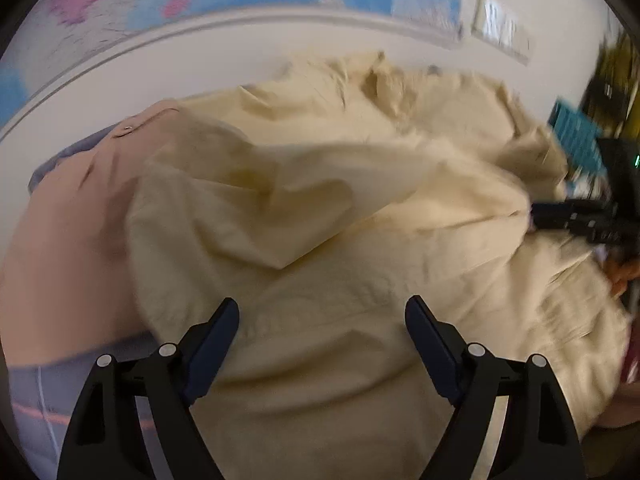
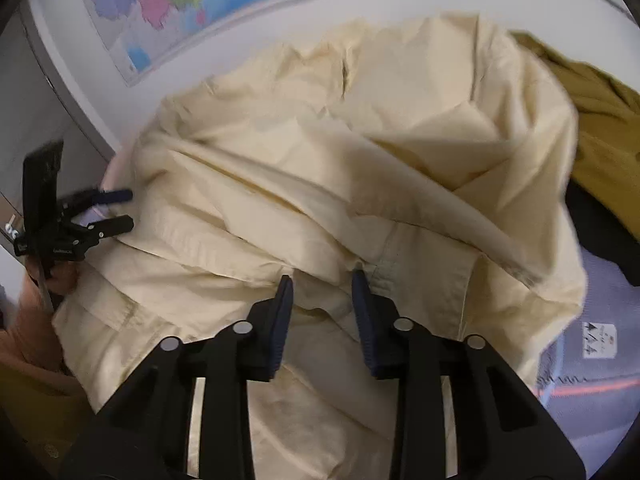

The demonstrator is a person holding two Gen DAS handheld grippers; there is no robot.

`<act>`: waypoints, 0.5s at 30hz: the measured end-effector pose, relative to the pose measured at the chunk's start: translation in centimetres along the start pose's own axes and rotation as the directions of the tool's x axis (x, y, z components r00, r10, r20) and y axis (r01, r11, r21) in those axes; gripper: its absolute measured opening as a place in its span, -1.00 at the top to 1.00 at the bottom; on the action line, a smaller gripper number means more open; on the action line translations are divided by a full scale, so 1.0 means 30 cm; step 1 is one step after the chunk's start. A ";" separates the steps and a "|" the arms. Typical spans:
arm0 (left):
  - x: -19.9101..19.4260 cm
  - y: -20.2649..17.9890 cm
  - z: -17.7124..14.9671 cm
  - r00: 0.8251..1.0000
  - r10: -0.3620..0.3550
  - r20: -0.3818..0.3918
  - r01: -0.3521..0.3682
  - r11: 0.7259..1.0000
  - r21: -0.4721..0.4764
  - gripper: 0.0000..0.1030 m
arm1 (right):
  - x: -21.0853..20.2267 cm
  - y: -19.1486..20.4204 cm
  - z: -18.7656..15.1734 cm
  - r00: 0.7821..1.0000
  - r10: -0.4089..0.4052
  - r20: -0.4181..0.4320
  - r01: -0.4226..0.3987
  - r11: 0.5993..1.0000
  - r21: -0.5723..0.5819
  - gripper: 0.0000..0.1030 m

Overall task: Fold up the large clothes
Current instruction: 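Release the shirt with the right gripper and smooth it flat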

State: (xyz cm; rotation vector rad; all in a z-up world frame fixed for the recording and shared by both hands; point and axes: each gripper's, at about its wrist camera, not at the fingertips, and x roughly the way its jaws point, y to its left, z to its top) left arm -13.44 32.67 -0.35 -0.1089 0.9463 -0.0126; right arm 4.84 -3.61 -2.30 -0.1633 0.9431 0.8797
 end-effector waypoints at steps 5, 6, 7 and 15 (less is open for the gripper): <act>-0.171 0.022 -0.075 0.996 0.004 0.094 -0.004 1.000 -0.001 -0.62 | -0.170 0.019 -0.065 0.993 0.018 0.114 -0.019 1.000 0.008 -0.14; -0.187 0.030 -0.094 0.995 0.002 0.095 -0.001 1.000 -0.013 -0.62 | -0.200 0.008 -0.086 0.992 0.030 0.124 -0.034 0.999 0.029 -0.15; -0.194 0.030 -0.108 0.996 0.002 0.093 0.000 1.000 -0.019 -0.62 | -0.220 -0.003 -0.108 0.991 0.037 0.127 -0.043 0.998 0.047 -0.15; -0.250 0.078 -0.280 0.999 -0.007 0.034 0.011 0.993 -0.113 -0.65 | -0.358 -0.092 -0.288 0.980 0.066 0.187 -0.103 0.975 0.198 -0.30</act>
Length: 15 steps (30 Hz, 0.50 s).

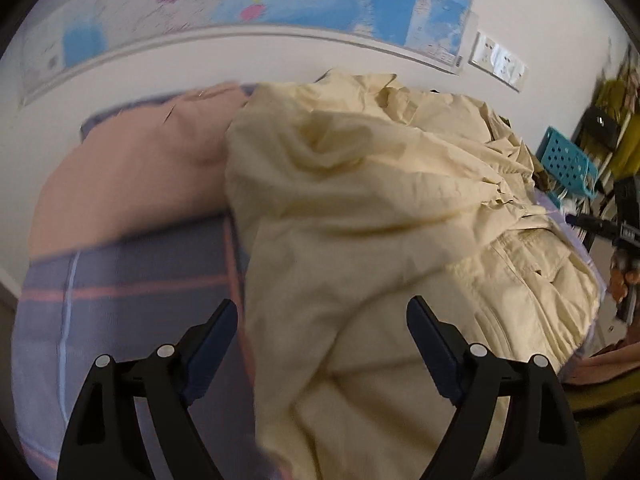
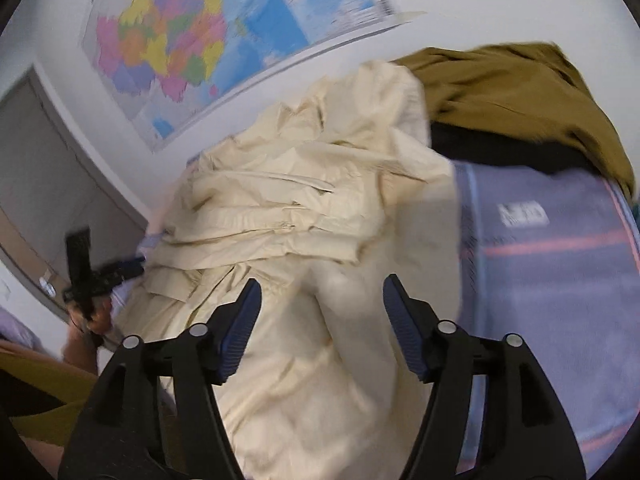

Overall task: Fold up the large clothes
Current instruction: 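Release the shirt with the right gripper and smooth it flat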

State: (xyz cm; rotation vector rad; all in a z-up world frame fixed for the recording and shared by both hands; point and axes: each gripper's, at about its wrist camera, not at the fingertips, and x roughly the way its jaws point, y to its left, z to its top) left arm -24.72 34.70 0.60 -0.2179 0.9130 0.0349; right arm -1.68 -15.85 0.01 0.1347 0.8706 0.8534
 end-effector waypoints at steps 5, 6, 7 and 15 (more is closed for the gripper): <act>-0.011 0.025 -0.107 0.998 -0.049 -0.050 0.045 0.996 -0.073 -0.71 | -0.104 -0.097 -0.095 0.999 0.037 0.030 -0.041 0.992 0.123 -0.61; -0.009 0.024 -0.123 0.996 -0.056 -0.063 0.051 0.996 -0.077 -0.71 | -0.107 -0.114 -0.119 0.999 0.045 0.017 -0.047 0.988 0.146 -0.61; -0.005 0.019 -0.136 0.995 -0.064 -0.071 0.058 0.995 -0.081 -0.71 | -0.107 -0.124 -0.136 0.999 0.052 0.007 -0.052 0.986 0.157 -0.63; 0.001 -0.037 -0.215 0.980 -0.164 -0.115 0.155 0.985 -0.080 -0.82 | -0.045 -0.116 -0.252 0.990 0.110 -0.091 -0.093 0.980 0.174 -0.67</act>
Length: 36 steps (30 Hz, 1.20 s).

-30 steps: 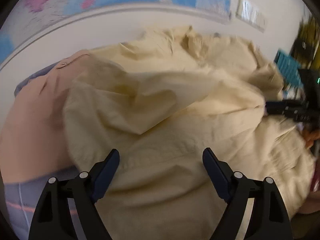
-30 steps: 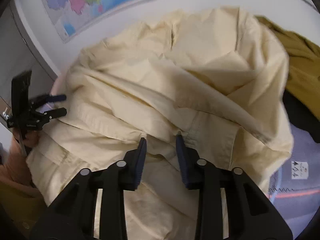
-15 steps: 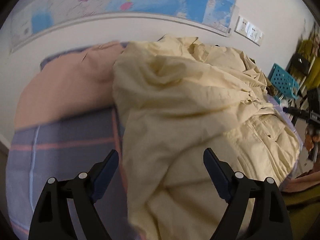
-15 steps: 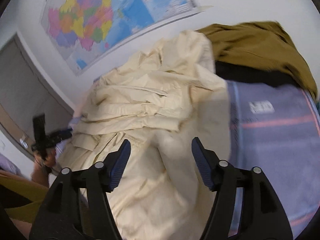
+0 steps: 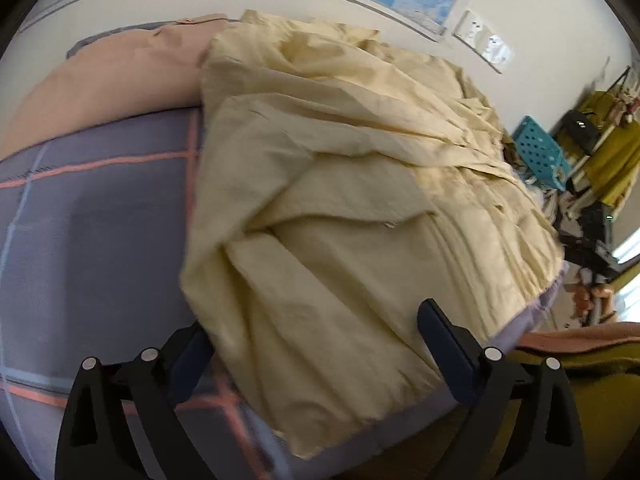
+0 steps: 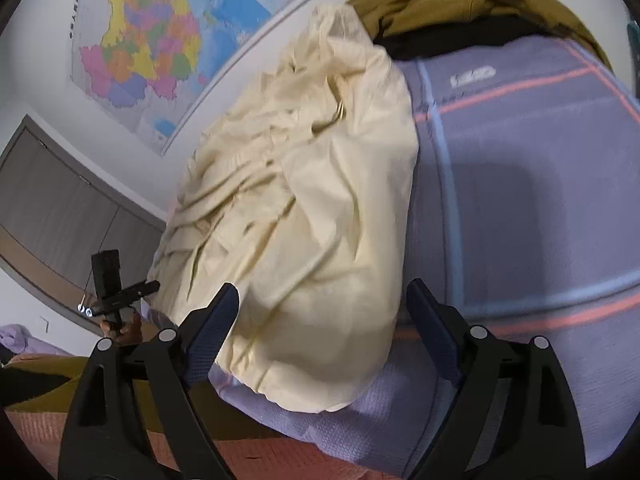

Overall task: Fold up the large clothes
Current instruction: 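Release the shirt with the right gripper and smooth it flat, then grasp the cream shirt edge with both grippers and lift it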

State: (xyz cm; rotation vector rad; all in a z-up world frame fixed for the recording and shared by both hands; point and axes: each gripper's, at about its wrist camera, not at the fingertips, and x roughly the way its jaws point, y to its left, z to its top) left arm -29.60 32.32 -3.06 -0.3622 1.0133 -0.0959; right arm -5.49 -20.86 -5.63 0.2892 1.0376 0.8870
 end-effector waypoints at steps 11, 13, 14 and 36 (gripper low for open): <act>0.011 -0.068 -0.025 0.989 -0.151 -0.009 0.151 0.988 -0.026 -0.86 | 0.107 0.103 -0.014 0.989 0.140 -0.049 -0.144 0.985 -0.091 -0.54; 0.017 -0.080 -0.013 0.991 -0.130 0.006 0.130 0.990 -0.048 -0.82 | 0.138 0.104 -0.001 0.983 0.178 -0.051 -0.181 0.982 -0.062 -0.19; 0.020 -0.087 -0.010 0.994 -0.111 0.015 0.111 0.993 -0.049 -0.61 | 0.155 0.101 0.002 0.976 0.210 -0.058 -0.213 0.976 -0.047 -0.10; -0.204 -0.118 -0.026 0.989 -0.107 0.098 0.112 0.992 -0.051 0.55 | -0.119 0.248 -0.048 0.923 0.382 0.049 -0.373 0.919 -0.129 0.66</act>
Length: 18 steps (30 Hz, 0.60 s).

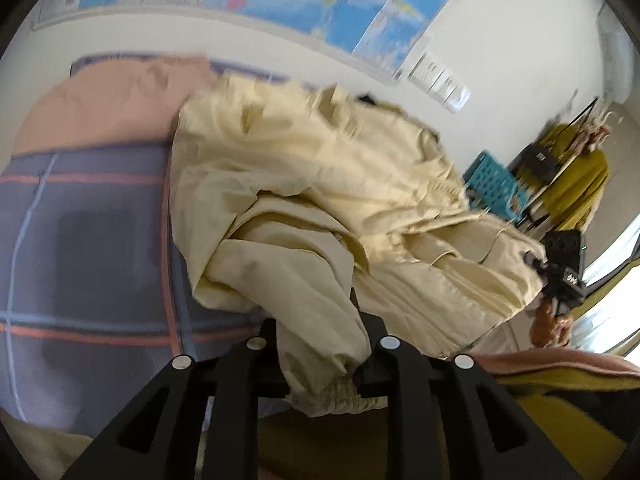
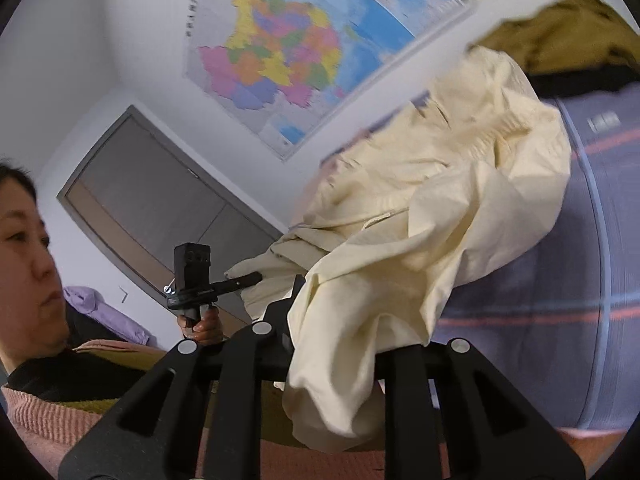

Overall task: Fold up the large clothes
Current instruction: 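Grasp the cream shirt edge with both grippers and lift it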

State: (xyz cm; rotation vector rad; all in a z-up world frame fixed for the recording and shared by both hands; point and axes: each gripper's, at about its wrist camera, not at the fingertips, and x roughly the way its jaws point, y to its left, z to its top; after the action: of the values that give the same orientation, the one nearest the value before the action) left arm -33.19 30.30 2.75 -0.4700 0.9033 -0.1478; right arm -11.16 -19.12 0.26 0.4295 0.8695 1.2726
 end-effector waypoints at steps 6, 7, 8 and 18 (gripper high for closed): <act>0.073 0.086 -0.065 0.994 0.000 -0.106 -0.005 0.999 -0.043 0.05 | 0.022 -0.036 -0.032 1.000 0.004 0.000 -0.004 0.999 0.033 0.66; 0.087 0.095 -0.078 0.992 -0.002 -0.130 -0.004 0.999 -0.048 -0.02 | 0.021 -0.039 -0.033 1.000 0.008 0.003 -0.008 0.999 0.039 0.66; 0.094 0.090 -0.092 0.989 0.007 -0.148 -0.013 0.999 -0.042 -0.14 | 0.025 -0.036 -0.033 1.000 0.010 0.002 -0.010 0.999 0.039 0.66; -0.016 0.046 -0.033 1.000 0.022 -0.011 -0.023 0.999 -0.037 0.61 | 0.007 0.006 -0.014 1.000 0.003 0.031 -0.003 1.000 0.009 0.65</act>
State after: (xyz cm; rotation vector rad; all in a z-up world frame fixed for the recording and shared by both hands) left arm -34.35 31.34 1.95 -0.4941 0.9228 -0.1128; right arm -11.58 -18.95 0.06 0.4566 0.8490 1.2620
